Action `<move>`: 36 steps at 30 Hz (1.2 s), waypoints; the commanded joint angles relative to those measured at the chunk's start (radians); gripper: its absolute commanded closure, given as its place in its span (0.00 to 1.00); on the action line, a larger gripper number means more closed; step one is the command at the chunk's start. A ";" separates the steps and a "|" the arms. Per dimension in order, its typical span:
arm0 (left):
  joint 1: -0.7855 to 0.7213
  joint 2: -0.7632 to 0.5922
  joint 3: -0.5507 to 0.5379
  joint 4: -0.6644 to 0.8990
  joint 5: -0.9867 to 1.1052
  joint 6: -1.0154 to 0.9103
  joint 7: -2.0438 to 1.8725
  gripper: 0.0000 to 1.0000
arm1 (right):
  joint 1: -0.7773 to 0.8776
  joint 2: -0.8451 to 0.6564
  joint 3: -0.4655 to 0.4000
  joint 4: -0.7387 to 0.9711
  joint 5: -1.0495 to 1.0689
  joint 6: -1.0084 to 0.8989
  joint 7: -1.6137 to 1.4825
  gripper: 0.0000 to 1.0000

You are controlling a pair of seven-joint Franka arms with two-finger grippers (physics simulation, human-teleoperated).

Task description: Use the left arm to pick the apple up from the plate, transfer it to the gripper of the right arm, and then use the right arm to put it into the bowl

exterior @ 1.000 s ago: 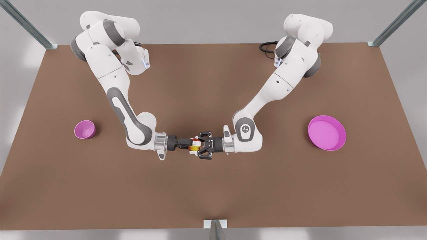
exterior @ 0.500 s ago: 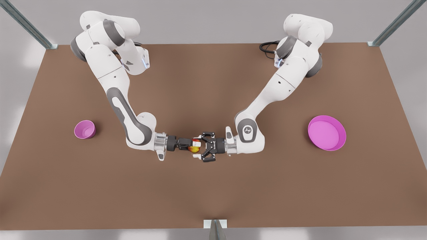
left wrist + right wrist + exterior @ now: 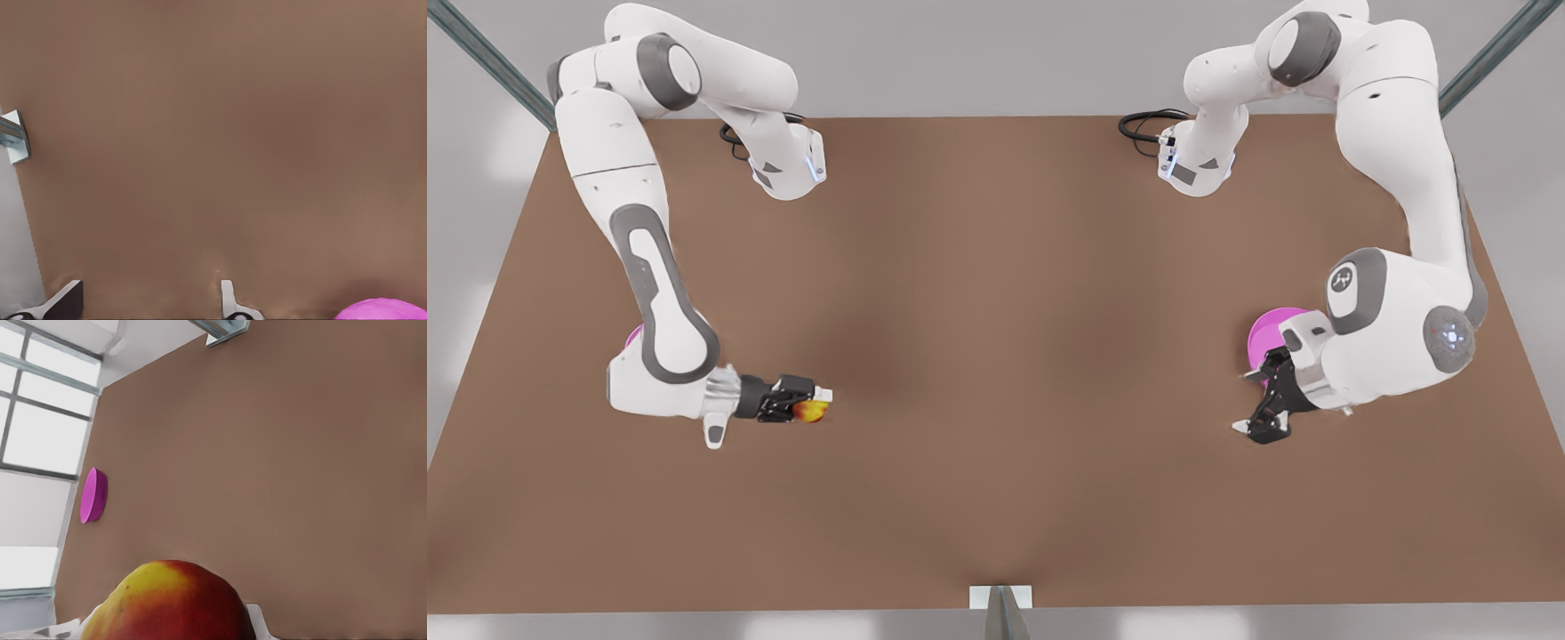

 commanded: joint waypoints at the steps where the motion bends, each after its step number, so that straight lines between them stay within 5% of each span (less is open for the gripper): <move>1: -0.005 -0.048 0.007 0.001 0.246 -0.236 -1.486 0.00 | -0.043 -0.022 0.001 -0.001 -0.280 -0.087 0.078 0.25; 2: -0.008 -0.095 0.015 -0.001 0.237 -0.235 -1.579 0.00 | -0.075 -0.027 0.001 -0.001 -0.335 -0.116 0.071 0.25; 4: -0.257 -0.221 0.381 -0.091 0.080 -0.202 -1.611 0.00 | -0.129 -0.053 0.002 -0.002 -0.435 -0.156 0.039 0.25; 9: -0.357 -0.310 0.487 -0.208 0.059 -0.130 -1.720 0.00 | -0.256 -0.077 0.004 -0.005 -0.593 -0.210 -0.080 0.25; 15: -0.356 -0.192 0.481 -0.065 0.049 -0.110 -1.853 0.00 | -0.382 -0.103 0.004 -0.005 -0.762 -0.210 -0.274 0.25; 24: -0.354 -0.195 0.481 -0.065 0.043 -0.120 -1.859 0.00 | -0.467 -0.157 0.006 -0.208 -0.831 -0.152 -0.349 0.25; 36: -0.351 -0.196 0.483 -0.065 0.014 -0.123 -1.859 0.00 | -0.490 -0.102 -0.004 -0.208 -0.880 -0.012 -0.352 0.25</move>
